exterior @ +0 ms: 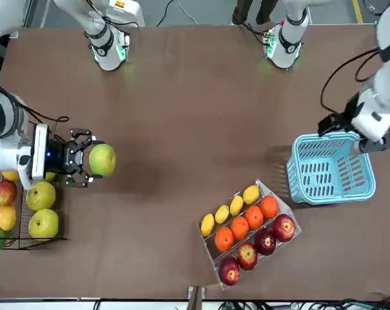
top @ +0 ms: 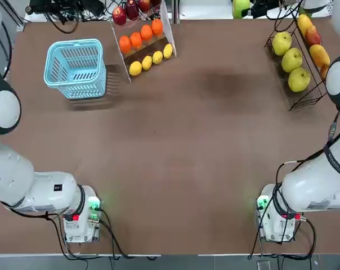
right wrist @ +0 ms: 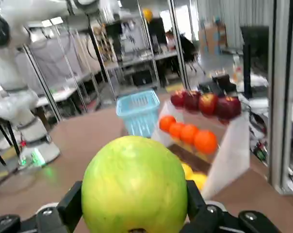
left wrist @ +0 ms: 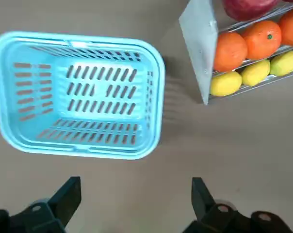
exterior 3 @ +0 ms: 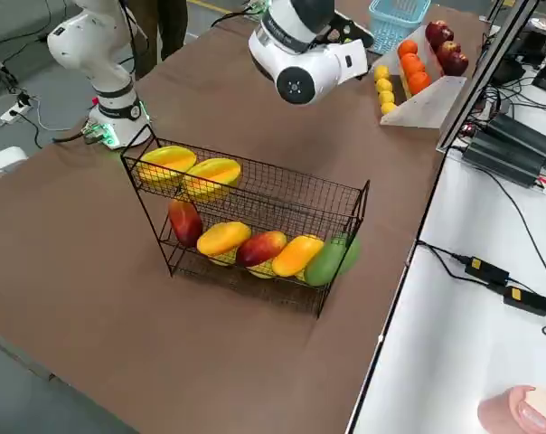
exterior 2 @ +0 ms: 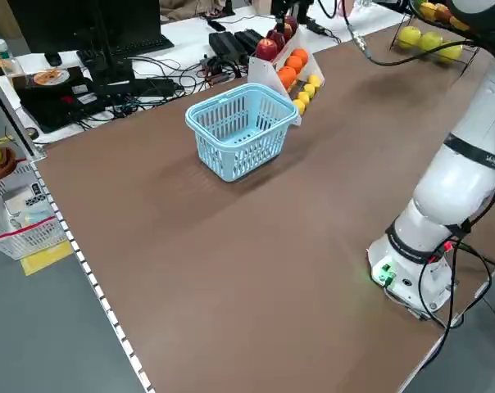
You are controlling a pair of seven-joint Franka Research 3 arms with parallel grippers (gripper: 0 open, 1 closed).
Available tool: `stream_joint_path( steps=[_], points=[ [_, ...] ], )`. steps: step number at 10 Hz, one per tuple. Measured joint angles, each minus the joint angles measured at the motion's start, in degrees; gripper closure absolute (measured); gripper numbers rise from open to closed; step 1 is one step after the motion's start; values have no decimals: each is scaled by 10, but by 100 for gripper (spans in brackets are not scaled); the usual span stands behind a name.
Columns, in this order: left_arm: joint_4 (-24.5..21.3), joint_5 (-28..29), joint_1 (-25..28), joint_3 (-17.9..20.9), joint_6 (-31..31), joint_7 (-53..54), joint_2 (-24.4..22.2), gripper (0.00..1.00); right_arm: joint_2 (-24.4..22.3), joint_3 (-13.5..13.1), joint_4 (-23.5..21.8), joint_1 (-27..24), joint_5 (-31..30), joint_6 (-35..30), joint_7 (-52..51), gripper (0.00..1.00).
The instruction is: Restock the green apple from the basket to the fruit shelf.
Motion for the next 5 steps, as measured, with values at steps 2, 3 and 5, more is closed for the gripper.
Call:
stream_joint_path(
  steps=[2, 3, 5],
  points=[
    [35, -1, -40, 47, -22, 25, -8, 0, -4, 0, 28, 0, -103, 45, 43, 13],
    [43, -1, -69, 65, -26, 25, -14, 0, -5, 0, 44, 0, -152, 59, 74, 13],
    [44, -1, -89, 81, -34, 49, -22, 0, -7, 0, 69, 0, -241, 78, 151, 13]
  ],
)
